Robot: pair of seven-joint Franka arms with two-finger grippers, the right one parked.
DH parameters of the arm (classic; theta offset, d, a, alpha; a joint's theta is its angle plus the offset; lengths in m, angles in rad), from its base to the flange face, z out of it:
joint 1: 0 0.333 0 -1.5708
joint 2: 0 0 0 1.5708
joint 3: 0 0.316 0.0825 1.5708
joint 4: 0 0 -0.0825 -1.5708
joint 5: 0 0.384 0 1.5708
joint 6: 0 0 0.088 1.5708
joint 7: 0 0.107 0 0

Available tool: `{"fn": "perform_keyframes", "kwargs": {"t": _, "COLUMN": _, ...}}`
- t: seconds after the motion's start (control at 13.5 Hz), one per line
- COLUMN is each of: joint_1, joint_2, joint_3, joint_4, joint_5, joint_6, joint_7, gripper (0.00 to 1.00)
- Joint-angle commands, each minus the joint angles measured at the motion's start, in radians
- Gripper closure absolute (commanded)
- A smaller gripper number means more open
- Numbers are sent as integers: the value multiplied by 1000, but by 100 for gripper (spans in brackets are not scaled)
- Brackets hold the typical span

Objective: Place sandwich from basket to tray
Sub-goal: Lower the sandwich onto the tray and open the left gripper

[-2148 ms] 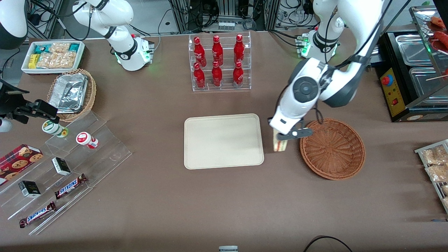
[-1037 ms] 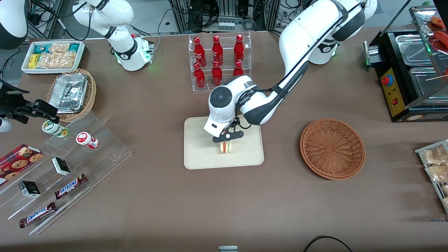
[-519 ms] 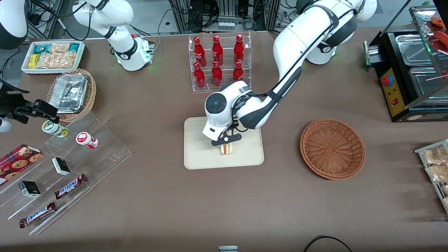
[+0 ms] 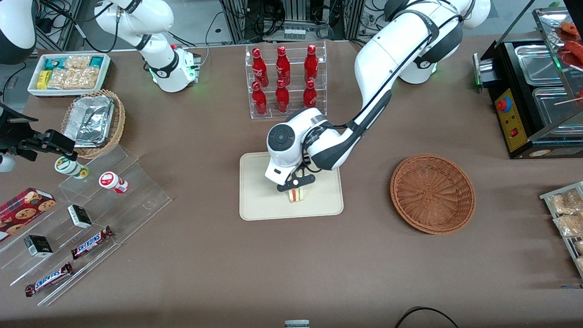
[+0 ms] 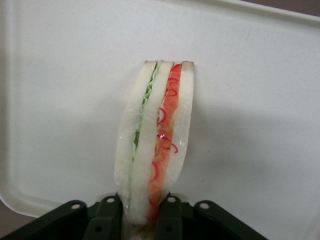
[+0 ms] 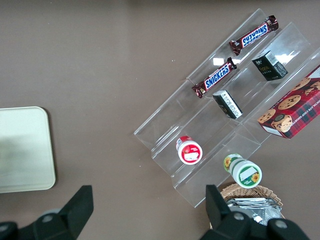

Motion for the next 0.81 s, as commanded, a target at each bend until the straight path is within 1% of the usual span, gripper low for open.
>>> {"fn": "perform_keyframes", "kwargs": {"t": 0.0, "joint_1": -16, "joint_2": 10, "joint_3": 7, "joint_4": 41, "joint_5": 3, "joint_6": -11, "joint_7": -33, "gripper": 0}}
{"fn": "perform_keyframes", "kwargs": {"t": 0.59, "joint_1": -10, "joint_2": -65, "joint_3": -3, "joint_4": 53, "joint_5": 3, "joint_6": -80, "joint_7": -13, "gripper": 0}}
{"fn": "perform_keyframes", "kwargs": {"t": 0.74, "joint_1": -12, "joint_2": -106, "joint_3": -3, "joint_4": 51, "joint_5": 3, "joint_6": -100, "joint_7": 23, "gripper": 0}}
